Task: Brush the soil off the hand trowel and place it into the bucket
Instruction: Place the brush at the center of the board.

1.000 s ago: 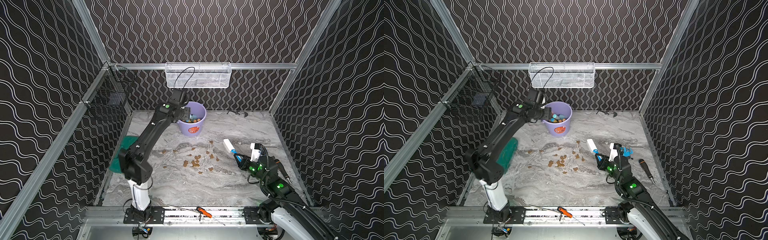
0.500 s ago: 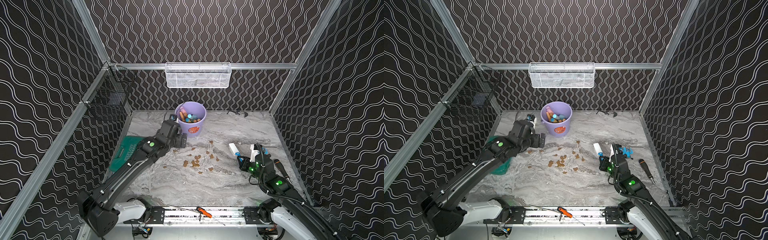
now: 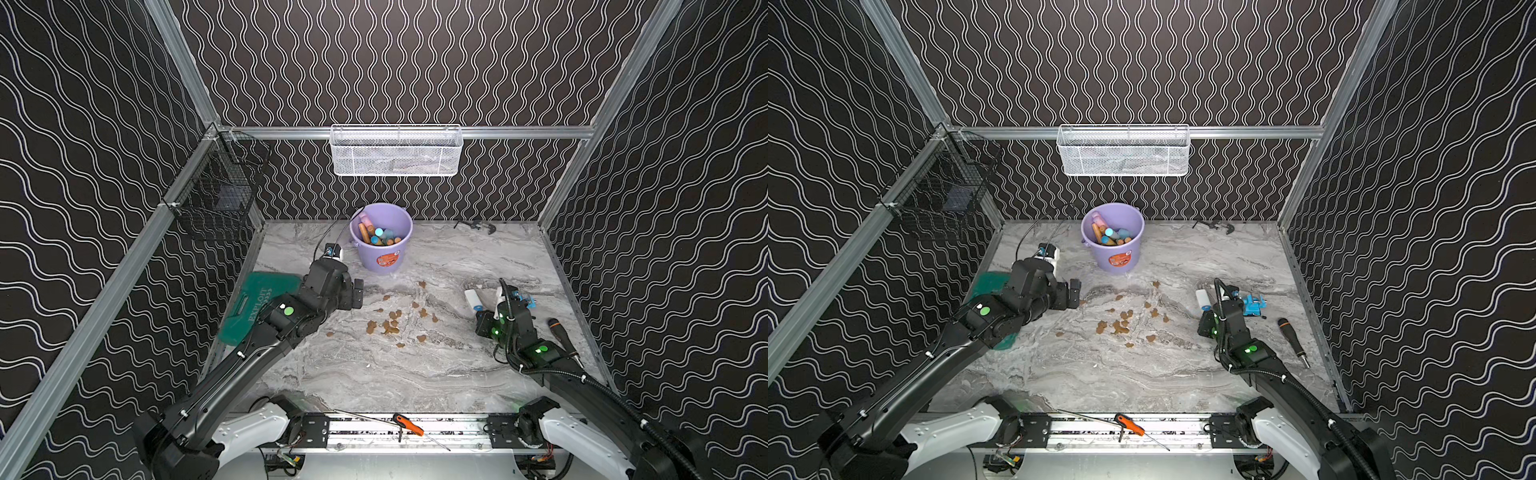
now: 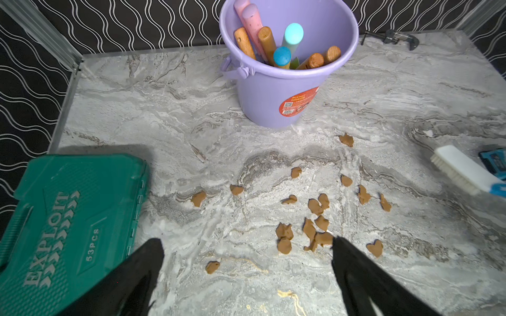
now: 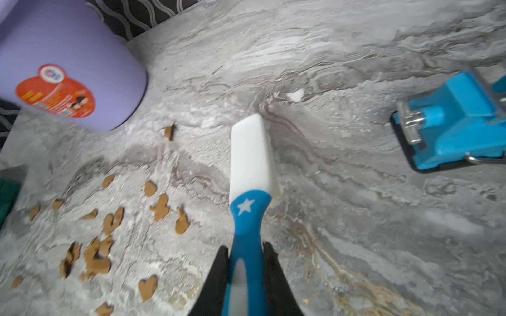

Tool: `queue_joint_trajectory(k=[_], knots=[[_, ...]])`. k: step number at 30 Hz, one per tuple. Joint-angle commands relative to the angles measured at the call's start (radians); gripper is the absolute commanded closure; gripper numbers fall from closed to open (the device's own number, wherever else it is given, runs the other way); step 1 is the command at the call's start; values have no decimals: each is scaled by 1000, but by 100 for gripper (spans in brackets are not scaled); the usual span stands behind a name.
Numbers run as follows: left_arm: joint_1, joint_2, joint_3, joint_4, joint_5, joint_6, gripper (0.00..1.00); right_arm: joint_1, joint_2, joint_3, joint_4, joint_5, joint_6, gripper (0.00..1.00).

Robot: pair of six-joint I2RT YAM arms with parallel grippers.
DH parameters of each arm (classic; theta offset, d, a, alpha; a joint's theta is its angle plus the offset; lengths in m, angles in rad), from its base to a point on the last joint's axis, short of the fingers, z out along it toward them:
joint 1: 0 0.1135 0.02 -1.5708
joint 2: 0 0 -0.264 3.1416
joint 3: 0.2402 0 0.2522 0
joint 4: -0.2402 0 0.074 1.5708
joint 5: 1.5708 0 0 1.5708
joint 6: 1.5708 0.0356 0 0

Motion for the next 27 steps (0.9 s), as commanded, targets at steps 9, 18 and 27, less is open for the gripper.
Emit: queue_joint_trajectory(k=[9, 18, 27], knots=[[0, -2, -26, 35, 64, -29, 1, -27, 77, -65, 239, -10, 63, 100], [1, 3, -50, 48, 61, -33, 1, -46, 115, -164, 410, -30, 56, 100], [1, 0, -70, 55, 56, -32, 1, -77, 158, -205, 458, -65, 70, 93]])
